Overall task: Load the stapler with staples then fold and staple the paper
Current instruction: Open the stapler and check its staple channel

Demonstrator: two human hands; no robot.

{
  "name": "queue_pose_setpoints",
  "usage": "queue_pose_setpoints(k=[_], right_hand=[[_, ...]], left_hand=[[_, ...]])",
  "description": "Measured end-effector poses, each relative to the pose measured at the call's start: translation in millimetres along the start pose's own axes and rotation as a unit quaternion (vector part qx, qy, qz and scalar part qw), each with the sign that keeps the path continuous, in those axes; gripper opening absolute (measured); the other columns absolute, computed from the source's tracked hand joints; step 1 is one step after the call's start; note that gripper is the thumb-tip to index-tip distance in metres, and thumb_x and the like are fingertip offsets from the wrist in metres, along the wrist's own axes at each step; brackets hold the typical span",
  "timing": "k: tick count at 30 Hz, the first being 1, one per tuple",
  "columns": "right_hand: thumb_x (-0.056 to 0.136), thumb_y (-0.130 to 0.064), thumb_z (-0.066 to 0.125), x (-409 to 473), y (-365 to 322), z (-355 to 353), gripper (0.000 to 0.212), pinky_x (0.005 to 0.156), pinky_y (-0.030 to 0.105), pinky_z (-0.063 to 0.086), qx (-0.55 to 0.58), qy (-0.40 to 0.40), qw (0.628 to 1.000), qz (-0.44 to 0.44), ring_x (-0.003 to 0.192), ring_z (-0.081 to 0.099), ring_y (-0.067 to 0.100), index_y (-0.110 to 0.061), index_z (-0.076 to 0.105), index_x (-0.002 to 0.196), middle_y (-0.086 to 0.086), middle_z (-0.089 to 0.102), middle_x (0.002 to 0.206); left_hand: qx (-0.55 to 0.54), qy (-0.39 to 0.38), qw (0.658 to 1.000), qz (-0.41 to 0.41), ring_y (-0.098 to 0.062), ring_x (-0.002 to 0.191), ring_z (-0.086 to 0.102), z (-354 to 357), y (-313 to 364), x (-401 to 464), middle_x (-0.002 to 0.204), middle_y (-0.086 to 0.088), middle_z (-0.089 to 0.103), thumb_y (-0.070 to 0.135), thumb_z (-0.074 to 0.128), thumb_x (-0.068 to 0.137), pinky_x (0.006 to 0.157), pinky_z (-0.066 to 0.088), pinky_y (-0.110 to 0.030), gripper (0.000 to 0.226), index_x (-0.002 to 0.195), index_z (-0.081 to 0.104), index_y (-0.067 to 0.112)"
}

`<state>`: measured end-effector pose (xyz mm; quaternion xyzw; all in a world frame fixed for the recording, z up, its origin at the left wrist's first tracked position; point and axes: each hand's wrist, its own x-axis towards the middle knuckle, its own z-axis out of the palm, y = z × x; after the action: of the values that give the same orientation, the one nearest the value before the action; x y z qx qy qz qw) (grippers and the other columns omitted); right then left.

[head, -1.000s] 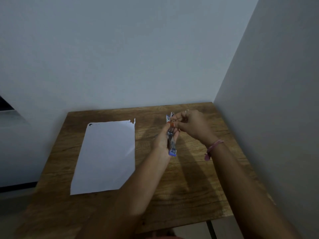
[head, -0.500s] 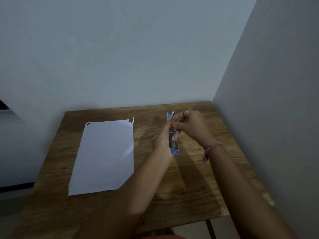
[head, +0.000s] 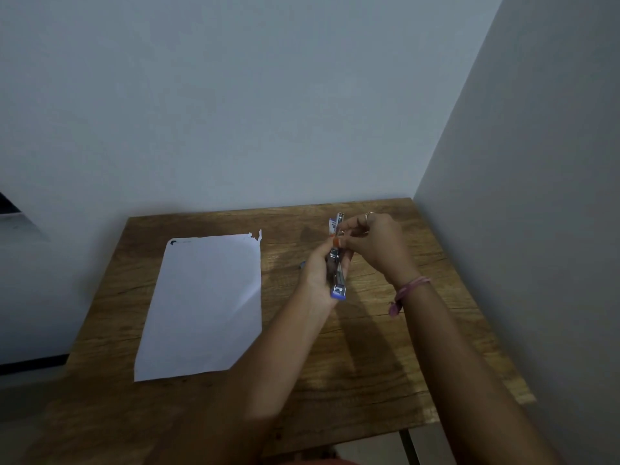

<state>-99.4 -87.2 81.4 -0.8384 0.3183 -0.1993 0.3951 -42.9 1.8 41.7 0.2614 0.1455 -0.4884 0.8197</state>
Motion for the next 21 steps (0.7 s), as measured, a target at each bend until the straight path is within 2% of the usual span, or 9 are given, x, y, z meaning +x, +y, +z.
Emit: queue_pose_setpoints(k=[3,6,10,13,16,18,20,21], right_hand=[[0.073,-0.016,0.08,-1.5,0.8,3.1,0.014,0.066,0.008,0.047,-0.006,0.016,1.0,-0.01,0.072,0.064,0.002,-0.018,0.074,0.085,-0.004,0.071,0.08],[0.077,-0.019,0.077,-2.2,0.7,3.9,0.005,0.065,0.007,0.045,-0.027,0.005,0.999,-0.027,0.069,0.063,0.002,-0.018,0.072,0.077,-0.007,0.069,0.076],[0.08,-0.015,0.073,-2.9,0.4,5.7,0.004,0.058,-0.001,0.036,-0.075,-0.02,0.996,-0.053,0.065,0.057,-0.001,-0.011,0.073,0.079,-0.006,0.066,0.073],[0.081,-0.011,0.07,-4.3,1.6,9.1,0.004,0.062,0.004,0.041,-0.093,-0.005,0.994,-0.055,0.075,0.064,0.012,-0.008,0.073,0.082,0.001,0.071,0.08],[0.082,-0.011,0.069,-8.9,2.3,19.1,0.006,0.062,0.009,0.042,-0.117,0.018,0.991,-0.061,0.073,0.061,0.011,-0.007,0.073,0.083,0.005,0.07,0.083],[0.084,-0.013,0.068,-15.1,2.0,30.3,0.007,0.056,0.006,0.039,-0.135,0.01,0.988,-0.067,0.069,0.058,0.008,-0.008,0.072,0.085,0.004,0.069,0.084],[0.086,-0.012,0.065,-19.7,2.4,38.8,0.008,0.06,0.008,0.038,-0.144,0.007,0.987,-0.072,0.075,0.06,0.011,-0.008,0.072,0.089,0.006,0.07,0.088],[0.086,-0.011,0.065,-20.8,1.8,39.4,0.008,0.063,0.01,0.039,-0.137,0.01,0.988,-0.072,0.076,0.06,0.011,-0.008,0.072,0.089,0.005,0.07,0.091]], left_hand=[[-0.001,-0.004,1.0,0.003,-0.022,0.071,0.074,3.1,3.3,-0.4,0.08,-0.018,0.075,0.007,0.059,0.091,0.067,0.061,-0.029,0.015,0.097,0.065,-0.005],[0.008,0.0,1.0,0.005,-0.019,0.064,0.073,6.6,6.8,-0.3,0.075,-0.016,0.074,0.01,0.059,0.092,0.059,0.061,-0.027,0.016,0.091,0.066,-0.004],[0.022,0.018,1.0,0.012,-0.018,0.055,0.071,9.6,7.4,0.2,0.065,-0.015,0.072,0.005,0.056,0.094,0.053,0.059,-0.025,0.015,0.088,0.063,-0.006],[0.037,0.041,0.998,0.026,-0.016,0.055,0.071,8.1,4.2,1.2,0.068,-0.013,0.072,0.006,0.058,0.092,0.05,0.058,-0.024,0.012,0.091,0.064,-0.004],[0.066,0.078,0.994,0.03,-0.015,0.059,0.071,5.0,2.0,5.6,0.077,-0.01,0.072,0.014,0.062,0.091,0.057,0.059,-0.025,0.013,0.093,0.067,0.001],[0.099,0.098,0.99,0.024,-0.013,0.055,0.067,3.2,4.1,9.2,0.07,-0.005,0.071,0.022,0.063,0.091,0.06,0.055,-0.026,0.017,0.09,0.069,0.007],[0.118,0.103,0.988,0.013,-0.011,0.048,0.064,1.7,6.7,12.2,0.055,-0.001,0.067,0.027,0.062,0.091,0.058,0.051,-0.026,0.021,0.081,0.069,0.01],[0.12,0.101,0.987,0.013,-0.012,0.05,0.065,0.4,7.8,13.5,0.055,0.0,0.067,0.027,0.062,0.091,0.059,0.05,-0.026,0.021,0.08,0.07,0.01]])
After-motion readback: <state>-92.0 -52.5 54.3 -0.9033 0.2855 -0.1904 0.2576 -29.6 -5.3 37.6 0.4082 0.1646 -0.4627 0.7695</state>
